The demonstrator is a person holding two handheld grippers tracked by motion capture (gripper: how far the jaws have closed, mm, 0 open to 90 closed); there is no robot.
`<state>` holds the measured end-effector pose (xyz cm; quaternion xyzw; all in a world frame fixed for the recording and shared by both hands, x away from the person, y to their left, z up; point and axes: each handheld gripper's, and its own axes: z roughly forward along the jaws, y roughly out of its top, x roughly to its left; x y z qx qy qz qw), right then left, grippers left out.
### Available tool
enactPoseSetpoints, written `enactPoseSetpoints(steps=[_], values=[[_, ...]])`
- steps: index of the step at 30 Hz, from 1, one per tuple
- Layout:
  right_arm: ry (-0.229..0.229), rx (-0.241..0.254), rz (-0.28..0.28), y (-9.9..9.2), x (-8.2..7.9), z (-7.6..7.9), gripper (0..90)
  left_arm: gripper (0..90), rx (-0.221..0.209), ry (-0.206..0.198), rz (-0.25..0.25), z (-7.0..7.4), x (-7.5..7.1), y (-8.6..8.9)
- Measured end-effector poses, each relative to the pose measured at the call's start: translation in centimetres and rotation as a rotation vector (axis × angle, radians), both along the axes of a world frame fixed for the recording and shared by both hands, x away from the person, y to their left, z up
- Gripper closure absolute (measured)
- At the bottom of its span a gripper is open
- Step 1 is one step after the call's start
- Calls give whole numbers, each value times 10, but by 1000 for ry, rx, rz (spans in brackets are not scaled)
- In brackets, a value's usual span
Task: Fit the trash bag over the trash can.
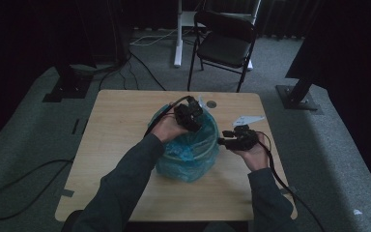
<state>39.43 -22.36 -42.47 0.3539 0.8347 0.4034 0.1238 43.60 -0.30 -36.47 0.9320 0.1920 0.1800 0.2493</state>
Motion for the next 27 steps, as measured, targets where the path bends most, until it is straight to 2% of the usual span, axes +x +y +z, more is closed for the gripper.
enactPoseSetpoints(steps=[1,8,11,18,22,27], values=[[-3,2,-1,0,0,0,536,563,-2,-4,-39,3,-6,-1],[1,2,-3,1,0,-1,536,563,18,18,-120,3,-17,-5],[1,1,-2,1,0,0,536,561,18,27,-135,3,-20,-7],[-1,2,-3,0,0,-1,536,557,20,36,-212,4,-33,-14],[2,2,-4,0,0,-1,535,557,18,40,-240,4,-36,-18],[1,3,-5,0,0,0,535,557,27,48,-243,2,-35,-20]])
